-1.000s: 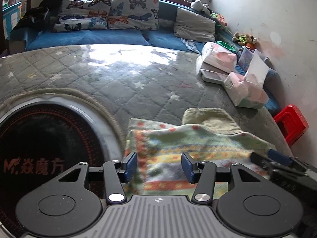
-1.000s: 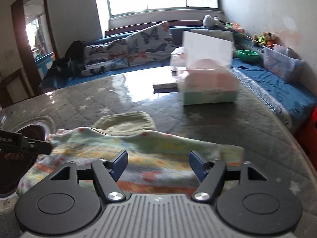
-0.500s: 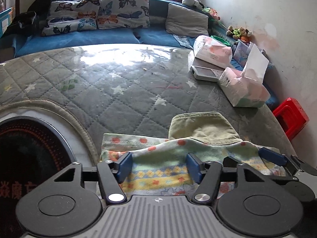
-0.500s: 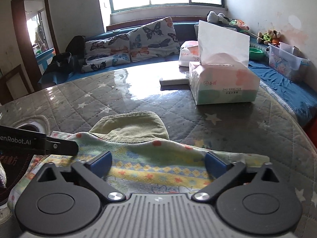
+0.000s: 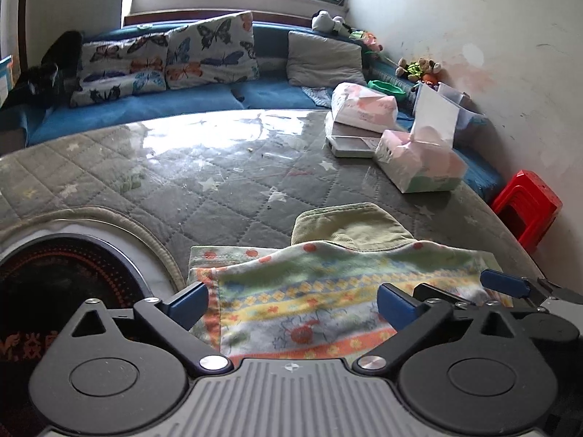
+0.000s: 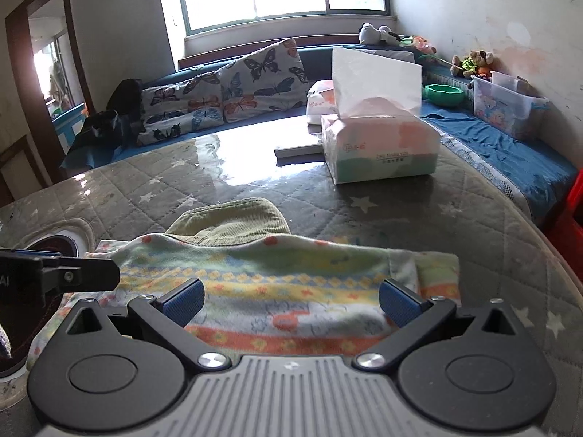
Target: Fold clothes
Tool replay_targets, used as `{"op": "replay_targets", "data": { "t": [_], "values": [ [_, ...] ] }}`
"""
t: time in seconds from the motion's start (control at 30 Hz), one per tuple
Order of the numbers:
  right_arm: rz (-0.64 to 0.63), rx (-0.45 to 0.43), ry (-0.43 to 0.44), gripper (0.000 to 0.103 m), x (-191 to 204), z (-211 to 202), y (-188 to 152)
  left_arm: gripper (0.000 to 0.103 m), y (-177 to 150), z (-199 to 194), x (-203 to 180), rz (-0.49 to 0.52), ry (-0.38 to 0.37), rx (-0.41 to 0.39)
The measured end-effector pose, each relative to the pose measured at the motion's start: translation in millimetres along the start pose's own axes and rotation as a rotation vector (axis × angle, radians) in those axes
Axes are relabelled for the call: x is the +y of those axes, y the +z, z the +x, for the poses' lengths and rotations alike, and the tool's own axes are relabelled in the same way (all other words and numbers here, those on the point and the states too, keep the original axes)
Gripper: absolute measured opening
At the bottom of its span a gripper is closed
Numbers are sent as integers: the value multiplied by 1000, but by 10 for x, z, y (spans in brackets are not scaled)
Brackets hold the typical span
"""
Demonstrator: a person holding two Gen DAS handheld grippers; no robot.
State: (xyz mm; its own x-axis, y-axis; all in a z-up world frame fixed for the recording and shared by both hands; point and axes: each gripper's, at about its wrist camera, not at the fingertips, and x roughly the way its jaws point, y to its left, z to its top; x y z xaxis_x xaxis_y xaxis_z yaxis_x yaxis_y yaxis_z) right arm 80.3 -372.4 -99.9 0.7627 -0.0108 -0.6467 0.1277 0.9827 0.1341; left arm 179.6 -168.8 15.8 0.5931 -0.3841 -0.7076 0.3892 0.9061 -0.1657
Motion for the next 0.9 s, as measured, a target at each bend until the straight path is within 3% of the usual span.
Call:
{"op": "replay_targets", "data": {
  "t": [0.37, 0.6, 0.77, 0.9],
  "values": [
    [-6, 3, 20, 103, 4, -302, -243, 103, -336, -224, 17, 51, 14, -7],
    [-114, 16, 6, 103, 134, -427, -544, 103, -609, -229, 41, 101, 37, 17],
    [-148, -3, -5, 103, 179, -531, -568, 103, -675, -255, 140, 54, 31, 29],
    [-156, -36, 4, 103, 228, -563, -489, 103, -622, -337, 169, 30, 42, -5]
  ]
}}
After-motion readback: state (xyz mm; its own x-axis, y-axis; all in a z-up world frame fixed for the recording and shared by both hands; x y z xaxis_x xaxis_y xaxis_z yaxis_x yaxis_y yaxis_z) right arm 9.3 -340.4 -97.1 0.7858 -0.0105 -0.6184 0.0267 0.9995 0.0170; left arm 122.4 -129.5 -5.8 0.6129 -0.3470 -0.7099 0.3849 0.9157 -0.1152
